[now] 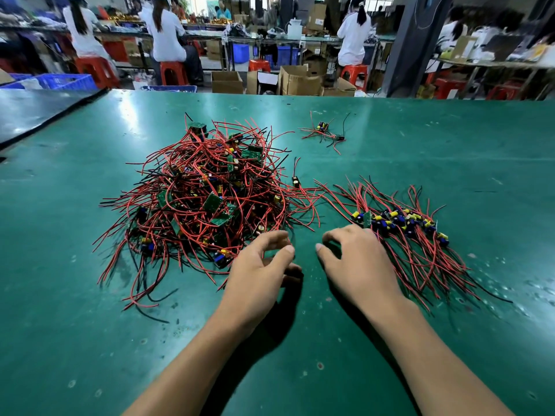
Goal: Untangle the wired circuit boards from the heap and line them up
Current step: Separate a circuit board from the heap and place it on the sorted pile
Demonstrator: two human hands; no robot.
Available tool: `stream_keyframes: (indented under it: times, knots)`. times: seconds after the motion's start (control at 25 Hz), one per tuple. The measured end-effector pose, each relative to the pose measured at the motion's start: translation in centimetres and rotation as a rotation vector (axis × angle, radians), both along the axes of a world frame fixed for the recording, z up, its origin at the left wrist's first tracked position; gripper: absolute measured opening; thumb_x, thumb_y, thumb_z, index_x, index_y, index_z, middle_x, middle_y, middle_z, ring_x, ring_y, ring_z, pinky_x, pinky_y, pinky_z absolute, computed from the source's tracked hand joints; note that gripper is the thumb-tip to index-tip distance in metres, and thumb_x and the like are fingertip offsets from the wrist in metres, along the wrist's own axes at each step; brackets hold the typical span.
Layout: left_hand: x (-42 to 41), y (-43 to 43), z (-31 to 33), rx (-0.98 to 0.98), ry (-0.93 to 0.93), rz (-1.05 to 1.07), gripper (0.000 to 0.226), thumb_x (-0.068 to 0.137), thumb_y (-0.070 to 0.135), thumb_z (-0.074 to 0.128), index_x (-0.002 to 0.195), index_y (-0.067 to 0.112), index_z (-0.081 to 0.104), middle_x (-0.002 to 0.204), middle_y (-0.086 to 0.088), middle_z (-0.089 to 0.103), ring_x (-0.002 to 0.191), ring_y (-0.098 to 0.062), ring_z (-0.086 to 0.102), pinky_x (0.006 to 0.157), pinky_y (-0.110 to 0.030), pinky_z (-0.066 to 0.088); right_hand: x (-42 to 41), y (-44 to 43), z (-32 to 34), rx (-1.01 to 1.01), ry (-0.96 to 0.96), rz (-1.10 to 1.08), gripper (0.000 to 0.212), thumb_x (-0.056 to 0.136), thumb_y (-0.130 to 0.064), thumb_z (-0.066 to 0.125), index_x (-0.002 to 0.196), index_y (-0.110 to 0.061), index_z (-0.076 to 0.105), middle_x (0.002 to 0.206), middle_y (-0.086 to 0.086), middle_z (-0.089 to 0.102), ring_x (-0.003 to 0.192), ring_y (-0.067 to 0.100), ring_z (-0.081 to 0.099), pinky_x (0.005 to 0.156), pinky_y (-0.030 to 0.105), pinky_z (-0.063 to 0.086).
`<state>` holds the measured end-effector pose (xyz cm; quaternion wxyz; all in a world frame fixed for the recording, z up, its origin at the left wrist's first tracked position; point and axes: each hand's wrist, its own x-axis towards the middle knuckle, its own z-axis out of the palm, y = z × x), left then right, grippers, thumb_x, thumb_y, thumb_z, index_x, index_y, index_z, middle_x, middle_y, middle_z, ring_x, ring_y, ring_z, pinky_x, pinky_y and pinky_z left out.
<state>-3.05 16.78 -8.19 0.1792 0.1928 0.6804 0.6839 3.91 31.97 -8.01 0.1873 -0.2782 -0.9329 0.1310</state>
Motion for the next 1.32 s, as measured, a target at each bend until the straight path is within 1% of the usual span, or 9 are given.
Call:
stream_keyframes:
  times: [0.12,0.28,0.52,0.68,0.84,0.96,1.04,1.16,1.32]
  knots:
    - [-0.7,-0.4,0.3,-0.229,0.347,0.107,0.036,0.091,0.010,0.061,0.125,0.023,0.059,0.120,0.004,0.049,0.087,-0.027,0.066,0.086,-0.048,0.054,0.3,0.8,0.2,0.012,-0.032,-0.104,0.032,0.094,-0.043,0.060,0.116,-0.021,0.068,0.119,0.004,0.062,0.112,0.028,0.051,0.094,0.038,0.042]
    - [-1.2,-0.8,0.4,-0.403,0.511,0.121,0.043,0.089,0.009,0.061,0.131,0.016,0.056,0.125,0.000,0.050,0.109,-0.025,0.057,0.101,-0.040,0.044,0.1,0.0,0.1,-0.035,0.022,-0.019,0.027,0.094,-0.040,0.061,0.111,-0.020,0.071,0.115,0.004,0.063,0.110,0.027,0.052,0.095,0.039,0.044]
    - [-1.1,-0.9,-0.1,-0.560,0.552,0.219,0.045,0.088,0.016,0.060,0.133,0.020,0.053,0.132,-0.005,0.051,0.113,-0.025,0.055,0.096,-0.034,0.042,-0.3,-0.8,-0.3,-0.143,0.106,0.126,0.018,0.093,-0.036,0.064,0.100,-0.023,0.074,0.104,-0.002,0.064,0.104,0.021,0.053,0.092,0.036,0.045]
    - [-1.5,-1.0,0.0,-0.507,0.554,0.204,0.038,0.088,0.018,0.064,0.126,0.021,0.059,0.112,0.002,0.068,0.100,-0.016,0.060,0.086,-0.027,0.045,-0.3,-0.7,-0.6,-0.164,0.130,0.148,0.015,0.092,-0.035,0.065,0.097,-0.025,0.075,0.100,-0.005,0.064,0.101,0.019,0.054,0.090,0.034,0.045]
    - [-0.9,-1.2,0.2,-0.410,0.514,0.183,0.036,0.085,0.028,0.072,0.119,0.028,0.064,0.090,0.017,0.067,0.087,-0.008,0.063,0.081,-0.026,0.049,-0.4,-0.5,-0.8,-0.203,0.190,0.163,0.016,0.094,-0.032,0.064,0.101,-0.022,0.075,0.100,-0.004,0.068,0.098,0.017,0.060,0.090,0.034,0.048]
    - [-0.1,-1.2,0.7,-0.172,0.381,0.162,0.029,0.081,0.024,0.078,0.108,0.027,0.069,0.085,0.011,0.072,0.083,-0.003,0.067,0.078,-0.029,0.054,-0.5,-1.0,-0.2,-0.430,0.315,0.189,0.019,0.096,-0.034,0.063,0.094,-0.020,0.076,0.080,-0.007,0.073,0.074,0.008,0.065,0.071,0.024,0.051]
    - [0.9,-1.1,1.0,-0.048,0.360,0.129,0.025,0.079,0.023,0.079,0.102,0.026,0.070,0.088,0.010,0.074,0.088,-0.004,0.069,0.076,-0.038,0.058,-0.4,-1.4,0.5,-0.792,0.349,0.265,0.029,0.094,-0.045,0.065,0.086,-0.019,0.076,0.061,-0.008,0.065,0.052,0.007,0.054,0.052,0.019,0.040]
    - [2.2,-0.6,1.3,0.037,0.388,0.021,0.019,0.081,0.014,0.079,0.094,0.022,0.070,0.090,0.010,0.075,0.088,-0.007,0.071,0.078,-0.041,0.058,0.0,-1.3,1.7,-1.377,0.320,0.375,0.030,0.082,-0.050,0.074,0.081,-0.020,0.077,0.066,-0.003,0.054,0.056,0.008,0.043,0.052,0.024,0.028]
    - [2.4,-0.5,1.4,0.029,0.310,-0.047,0.020,0.077,0.018,0.083,0.075,0.013,0.063,0.066,0.007,0.067,0.059,-0.005,0.060,0.056,-0.038,0.050,0.3,-0.3,2.0,-1.321,0.287,0.345,0.036,0.082,-0.052,0.068,0.083,-0.017,0.079,0.061,-0.003,0.046,0.049,0.008,0.037,0.045,0.020,0.025]
